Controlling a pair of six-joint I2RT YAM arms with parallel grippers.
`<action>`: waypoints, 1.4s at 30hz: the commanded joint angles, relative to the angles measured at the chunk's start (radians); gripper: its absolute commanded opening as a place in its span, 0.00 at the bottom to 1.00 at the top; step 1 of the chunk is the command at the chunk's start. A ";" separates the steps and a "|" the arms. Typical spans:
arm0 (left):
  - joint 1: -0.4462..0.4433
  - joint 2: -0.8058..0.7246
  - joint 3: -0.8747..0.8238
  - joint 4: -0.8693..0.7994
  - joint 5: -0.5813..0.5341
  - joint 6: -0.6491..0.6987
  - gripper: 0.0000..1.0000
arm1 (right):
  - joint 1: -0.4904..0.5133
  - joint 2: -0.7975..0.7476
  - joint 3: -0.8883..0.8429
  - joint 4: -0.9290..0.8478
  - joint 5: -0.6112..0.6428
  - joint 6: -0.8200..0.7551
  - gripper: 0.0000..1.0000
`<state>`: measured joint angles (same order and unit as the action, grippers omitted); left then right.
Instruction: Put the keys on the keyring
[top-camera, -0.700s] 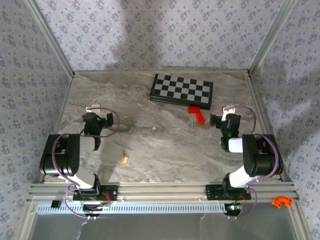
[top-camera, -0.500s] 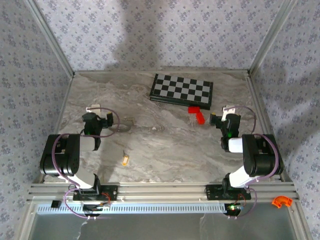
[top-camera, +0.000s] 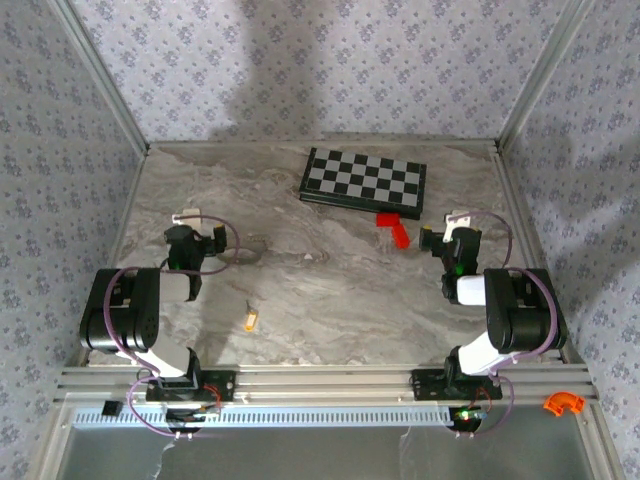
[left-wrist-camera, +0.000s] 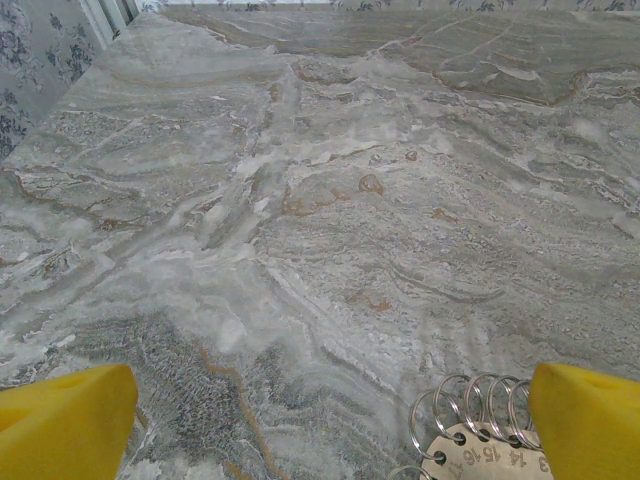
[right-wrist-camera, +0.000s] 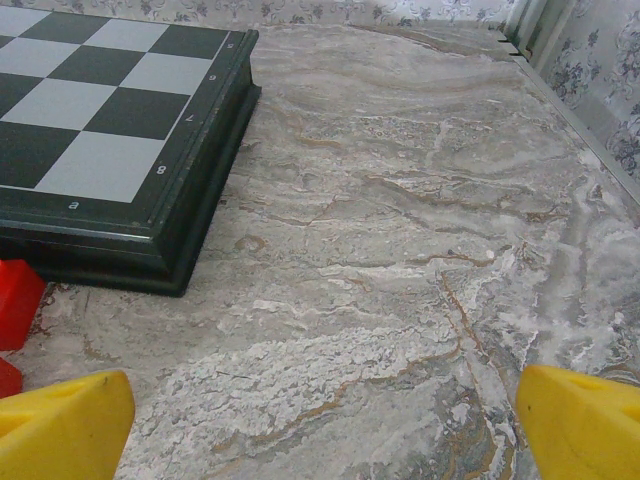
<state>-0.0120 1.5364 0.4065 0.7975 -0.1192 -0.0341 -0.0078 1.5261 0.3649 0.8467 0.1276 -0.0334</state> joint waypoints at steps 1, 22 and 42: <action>0.008 0.001 0.004 0.023 0.014 0.008 1.00 | 0.003 0.008 0.006 0.029 0.017 0.018 1.00; 0.009 0.001 0.003 0.023 0.016 0.008 1.00 | -0.001 0.009 0.008 0.026 0.006 0.020 1.00; 0.018 0.002 0.008 0.015 0.038 0.005 1.00 | -0.003 0.009 0.008 0.022 0.003 0.021 1.00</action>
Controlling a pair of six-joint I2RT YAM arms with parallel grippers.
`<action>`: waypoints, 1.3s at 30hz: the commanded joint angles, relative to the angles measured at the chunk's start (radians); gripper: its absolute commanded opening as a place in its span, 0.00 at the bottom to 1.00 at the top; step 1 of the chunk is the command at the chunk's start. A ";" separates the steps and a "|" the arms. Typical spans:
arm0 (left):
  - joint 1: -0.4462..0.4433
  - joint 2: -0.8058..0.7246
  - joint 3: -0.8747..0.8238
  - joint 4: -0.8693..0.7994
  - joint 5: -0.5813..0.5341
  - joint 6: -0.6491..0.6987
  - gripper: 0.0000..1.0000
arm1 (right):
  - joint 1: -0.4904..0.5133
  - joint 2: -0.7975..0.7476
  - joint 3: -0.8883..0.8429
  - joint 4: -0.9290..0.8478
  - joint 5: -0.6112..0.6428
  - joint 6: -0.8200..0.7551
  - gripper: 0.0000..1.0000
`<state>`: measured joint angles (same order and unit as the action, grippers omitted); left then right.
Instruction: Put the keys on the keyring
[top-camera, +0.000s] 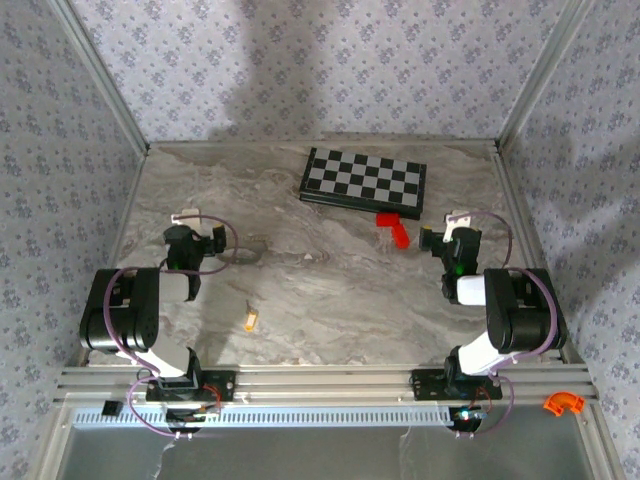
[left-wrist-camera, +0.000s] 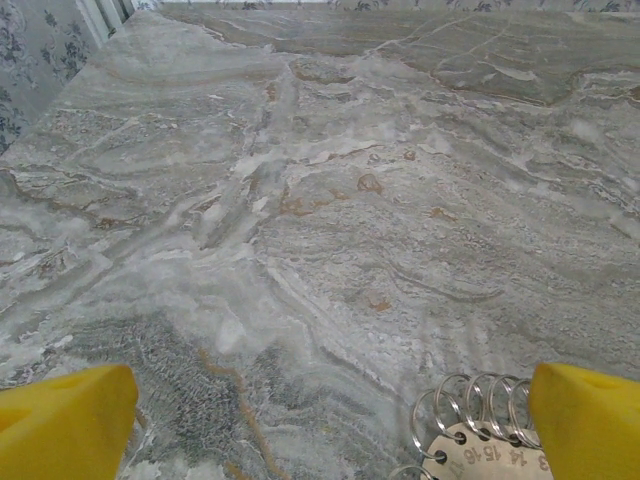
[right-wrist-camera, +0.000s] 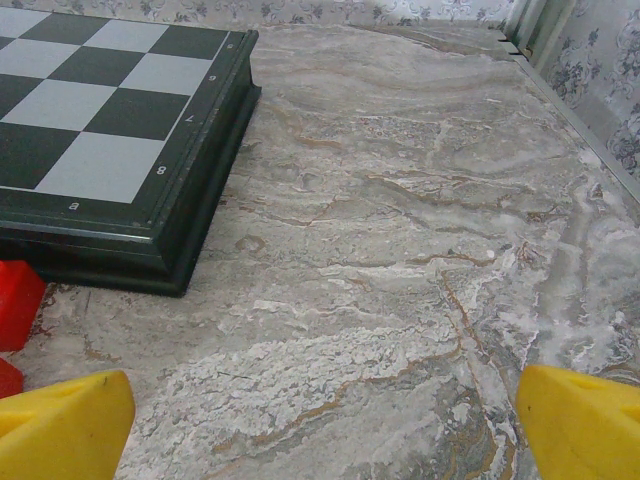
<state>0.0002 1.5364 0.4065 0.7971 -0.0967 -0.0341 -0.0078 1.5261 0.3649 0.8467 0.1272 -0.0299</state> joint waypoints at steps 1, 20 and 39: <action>0.006 0.001 0.008 0.016 0.015 0.004 1.00 | -0.003 0.009 0.008 0.023 0.003 0.018 1.00; 0.005 0.002 0.008 0.016 0.015 0.004 1.00 | -0.003 0.009 0.008 0.023 0.003 0.018 0.99; -0.093 -0.359 0.158 -0.576 -0.029 -0.045 1.00 | 0.219 -0.349 0.116 -0.412 0.259 0.060 1.00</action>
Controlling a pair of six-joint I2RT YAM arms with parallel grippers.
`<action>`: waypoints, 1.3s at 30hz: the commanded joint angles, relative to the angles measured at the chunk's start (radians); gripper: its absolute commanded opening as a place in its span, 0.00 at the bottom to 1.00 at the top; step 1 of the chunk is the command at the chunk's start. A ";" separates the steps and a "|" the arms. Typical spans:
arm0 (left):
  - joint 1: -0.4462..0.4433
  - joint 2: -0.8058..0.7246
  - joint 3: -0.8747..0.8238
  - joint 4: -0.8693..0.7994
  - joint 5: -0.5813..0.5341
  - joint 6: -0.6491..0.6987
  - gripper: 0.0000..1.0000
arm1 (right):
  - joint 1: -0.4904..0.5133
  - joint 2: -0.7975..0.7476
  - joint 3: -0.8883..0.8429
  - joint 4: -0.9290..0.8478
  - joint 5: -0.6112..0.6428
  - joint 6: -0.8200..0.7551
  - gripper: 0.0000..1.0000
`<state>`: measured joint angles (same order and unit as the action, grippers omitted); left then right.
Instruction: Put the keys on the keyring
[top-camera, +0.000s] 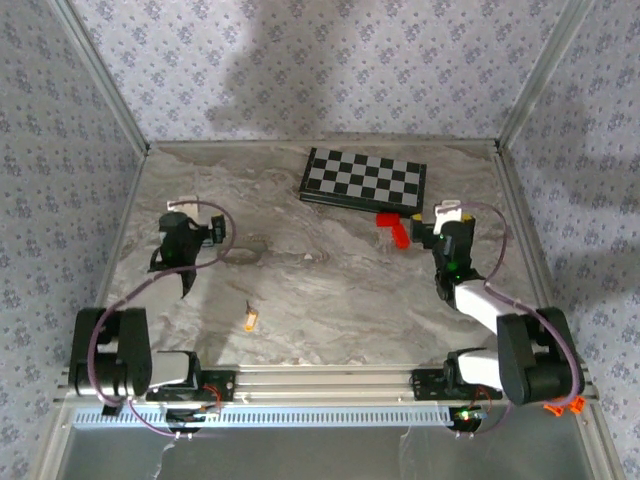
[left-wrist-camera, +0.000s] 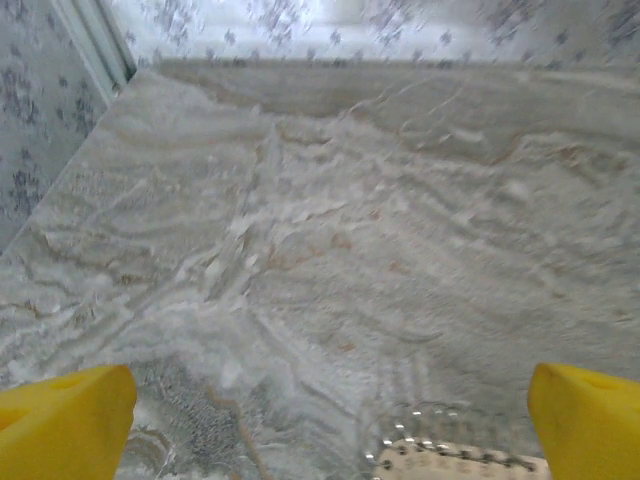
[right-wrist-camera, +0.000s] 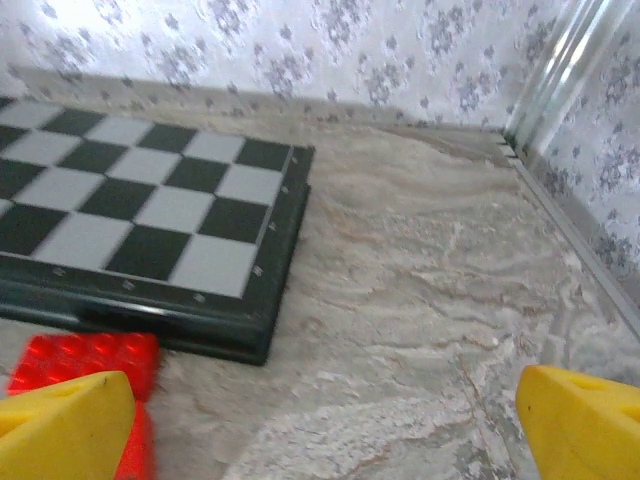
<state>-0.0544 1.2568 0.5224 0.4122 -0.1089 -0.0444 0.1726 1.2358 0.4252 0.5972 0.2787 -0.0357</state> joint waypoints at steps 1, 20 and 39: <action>-0.053 -0.107 0.051 -0.227 -0.003 -0.051 1.00 | 0.058 -0.075 0.074 -0.223 0.147 0.097 1.00; -0.348 -0.093 0.281 -0.811 0.226 -0.336 1.00 | 0.402 -0.152 0.292 -0.891 -0.069 0.351 1.00; -0.454 0.378 0.533 -0.861 0.037 -0.158 0.54 | 0.569 -0.178 0.255 -0.931 -0.130 0.407 0.97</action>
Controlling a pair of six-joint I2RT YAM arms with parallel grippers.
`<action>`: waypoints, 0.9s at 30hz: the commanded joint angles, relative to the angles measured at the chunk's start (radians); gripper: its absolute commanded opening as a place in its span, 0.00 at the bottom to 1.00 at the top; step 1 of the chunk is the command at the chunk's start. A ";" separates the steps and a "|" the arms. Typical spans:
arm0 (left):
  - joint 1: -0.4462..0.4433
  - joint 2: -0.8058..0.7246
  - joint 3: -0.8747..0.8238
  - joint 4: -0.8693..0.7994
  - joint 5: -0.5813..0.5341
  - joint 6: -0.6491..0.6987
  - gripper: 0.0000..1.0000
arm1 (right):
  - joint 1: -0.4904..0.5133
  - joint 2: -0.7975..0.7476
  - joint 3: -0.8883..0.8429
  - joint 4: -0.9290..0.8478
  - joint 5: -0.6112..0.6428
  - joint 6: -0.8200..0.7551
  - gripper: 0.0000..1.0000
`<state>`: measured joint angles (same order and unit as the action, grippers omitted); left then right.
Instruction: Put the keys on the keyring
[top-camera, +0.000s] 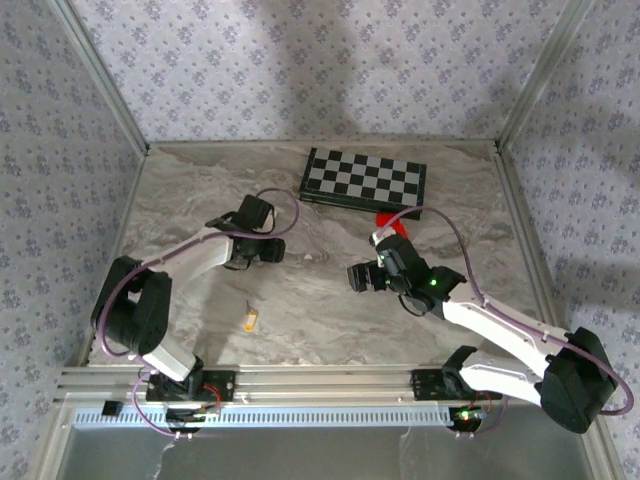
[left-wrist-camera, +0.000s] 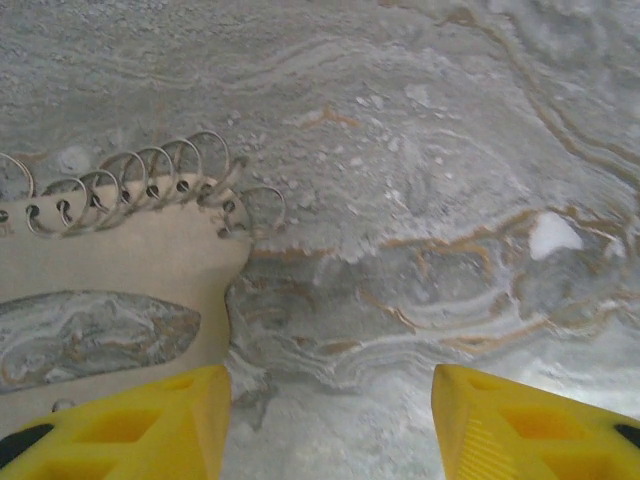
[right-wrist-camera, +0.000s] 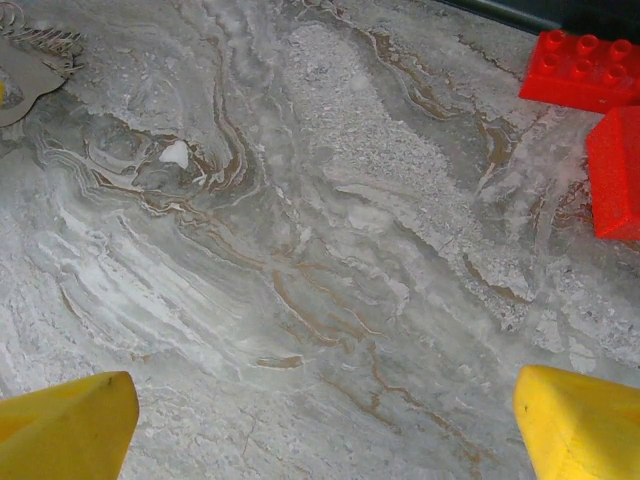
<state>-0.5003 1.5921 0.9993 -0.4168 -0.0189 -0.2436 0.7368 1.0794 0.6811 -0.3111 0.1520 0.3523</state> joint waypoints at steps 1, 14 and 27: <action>-0.010 0.062 0.071 -0.036 -0.065 0.046 0.54 | 0.006 -0.024 -0.002 -0.023 -0.001 0.019 0.97; -0.010 0.264 0.207 -0.043 -0.186 0.071 0.46 | -0.002 -0.042 -0.016 -0.017 0.021 0.009 0.97; -0.013 0.312 0.228 -0.042 -0.207 0.067 0.30 | -0.031 -0.060 -0.014 -0.024 0.008 0.008 0.96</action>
<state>-0.5068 1.8839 1.1980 -0.4423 -0.2104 -0.1825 0.7128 1.0374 0.6682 -0.3153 0.1524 0.3519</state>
